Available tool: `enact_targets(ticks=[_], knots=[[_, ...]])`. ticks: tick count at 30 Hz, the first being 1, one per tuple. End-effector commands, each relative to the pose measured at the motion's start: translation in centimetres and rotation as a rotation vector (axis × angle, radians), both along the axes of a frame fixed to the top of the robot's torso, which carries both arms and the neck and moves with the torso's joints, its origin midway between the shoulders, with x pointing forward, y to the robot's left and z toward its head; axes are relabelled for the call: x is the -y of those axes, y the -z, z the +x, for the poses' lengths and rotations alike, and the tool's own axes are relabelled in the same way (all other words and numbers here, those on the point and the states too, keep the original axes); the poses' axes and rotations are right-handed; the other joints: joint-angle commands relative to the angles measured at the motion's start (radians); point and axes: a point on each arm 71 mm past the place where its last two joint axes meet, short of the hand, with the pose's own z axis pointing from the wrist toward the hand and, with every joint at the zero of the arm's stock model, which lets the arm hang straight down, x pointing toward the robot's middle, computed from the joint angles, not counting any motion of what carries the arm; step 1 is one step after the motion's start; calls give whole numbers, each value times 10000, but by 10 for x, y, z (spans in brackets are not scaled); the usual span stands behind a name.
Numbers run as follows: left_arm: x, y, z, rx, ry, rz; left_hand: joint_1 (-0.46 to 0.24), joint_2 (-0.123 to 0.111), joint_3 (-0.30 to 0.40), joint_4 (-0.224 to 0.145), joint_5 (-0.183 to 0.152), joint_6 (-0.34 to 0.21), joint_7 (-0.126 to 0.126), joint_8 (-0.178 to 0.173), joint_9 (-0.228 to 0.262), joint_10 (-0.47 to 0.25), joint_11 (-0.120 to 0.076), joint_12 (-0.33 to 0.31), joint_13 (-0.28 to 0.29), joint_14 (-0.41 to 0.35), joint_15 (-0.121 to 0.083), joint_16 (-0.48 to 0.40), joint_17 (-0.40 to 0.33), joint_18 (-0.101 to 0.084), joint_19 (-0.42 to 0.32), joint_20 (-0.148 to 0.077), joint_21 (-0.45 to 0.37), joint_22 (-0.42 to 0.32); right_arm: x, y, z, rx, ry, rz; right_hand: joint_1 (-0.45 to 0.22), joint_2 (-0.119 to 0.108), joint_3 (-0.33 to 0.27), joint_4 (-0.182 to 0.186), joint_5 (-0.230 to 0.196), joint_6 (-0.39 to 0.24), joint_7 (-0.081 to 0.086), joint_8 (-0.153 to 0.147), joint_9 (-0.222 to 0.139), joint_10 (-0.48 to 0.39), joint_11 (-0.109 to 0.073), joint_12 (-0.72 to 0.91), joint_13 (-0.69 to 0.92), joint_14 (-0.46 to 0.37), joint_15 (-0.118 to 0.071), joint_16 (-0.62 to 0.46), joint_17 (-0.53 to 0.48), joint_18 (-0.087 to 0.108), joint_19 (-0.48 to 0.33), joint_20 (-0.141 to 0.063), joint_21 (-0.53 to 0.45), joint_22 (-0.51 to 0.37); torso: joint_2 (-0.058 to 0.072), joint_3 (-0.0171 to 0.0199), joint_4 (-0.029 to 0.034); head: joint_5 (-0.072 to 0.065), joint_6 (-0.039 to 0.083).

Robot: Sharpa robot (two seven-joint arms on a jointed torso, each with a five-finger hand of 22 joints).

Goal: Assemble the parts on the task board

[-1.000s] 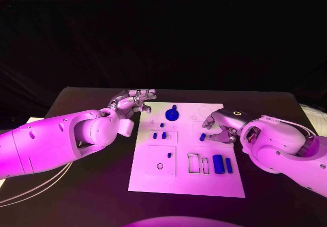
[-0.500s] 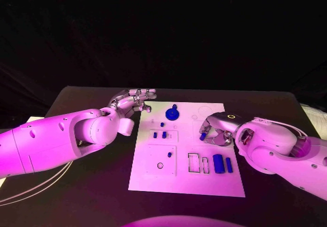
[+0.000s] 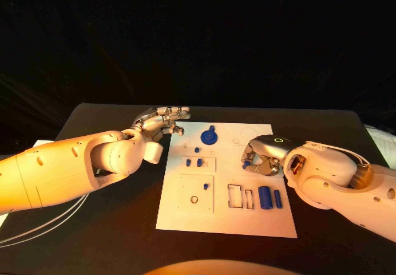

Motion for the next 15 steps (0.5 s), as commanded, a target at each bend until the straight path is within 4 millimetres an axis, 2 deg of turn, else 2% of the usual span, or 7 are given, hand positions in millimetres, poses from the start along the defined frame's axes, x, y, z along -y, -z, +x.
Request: enact_targets(ticks=[1,7,15], knots=[[2,-1,0,16,212,-150,-5,60,-7,-30,55,-60,22,35,-11,-64,-26,46,3,-73,8,-35,-15,116,-24,-36,-48,-11,-1,0,0,202,-41,-67,211,216,292,-132,-220,341,-51,169,108,445,-144,107,85,229,-136,78,57,-98,131,-53,128,179,-4,1,1,-1,-10],[3,-1,0,11,225,-154,2,79,-22,-46,51,-53,22,49,-9,-67,-25,76,5,-83,9,-38,-35,116,-20,-35,-60,-18,-1,-1,2,545,57,13,294,301,622,-306,-363,670,-128,346,248,1004,-283,147,164,251,-246,174,160,-153,275,-168,307,432,-4,0,2,0,-23],[3,0,0,-3,241,-155,2,79,-22,-46,51,-53,22,49,-9,-67,-25,76,5,-83,9,-38,-35,116,-20,-35,-60,-18,-3,-6,-2,895,33,455,233,243,781,-362,-365,635,-106,333,291,1037,-276,10,156,253,-249,197,171,-169,305,-197,359,501,-16,6,9,-12,-13]])
